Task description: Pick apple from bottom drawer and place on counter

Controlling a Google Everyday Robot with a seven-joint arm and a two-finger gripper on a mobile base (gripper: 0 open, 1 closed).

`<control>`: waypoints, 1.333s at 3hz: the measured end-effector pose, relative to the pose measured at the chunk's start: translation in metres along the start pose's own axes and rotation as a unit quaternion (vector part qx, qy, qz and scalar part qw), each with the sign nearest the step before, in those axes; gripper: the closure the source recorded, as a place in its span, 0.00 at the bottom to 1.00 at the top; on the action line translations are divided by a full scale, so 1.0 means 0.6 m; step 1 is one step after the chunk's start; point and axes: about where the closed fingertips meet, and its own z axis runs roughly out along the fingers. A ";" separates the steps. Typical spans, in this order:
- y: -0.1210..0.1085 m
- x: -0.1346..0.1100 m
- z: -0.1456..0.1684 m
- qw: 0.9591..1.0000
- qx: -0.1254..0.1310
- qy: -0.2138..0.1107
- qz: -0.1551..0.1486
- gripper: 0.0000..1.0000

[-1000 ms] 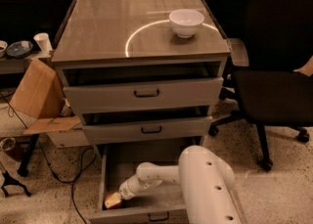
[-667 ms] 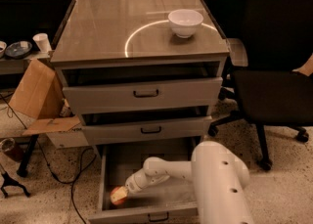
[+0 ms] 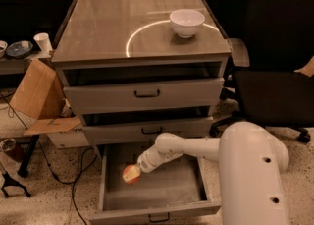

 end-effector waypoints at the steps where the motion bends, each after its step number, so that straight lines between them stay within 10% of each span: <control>1: 0.000 -0.025 -0.104 0.999 0.027 0.023 -0.016 1.00; 4: 0.050 -0.107 -0.468 0.983 0.163 0.083 -0.015 1.00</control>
Offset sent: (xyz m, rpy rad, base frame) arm 0.0511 -0.1171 0.1890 -0.2539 -0.0862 0.0234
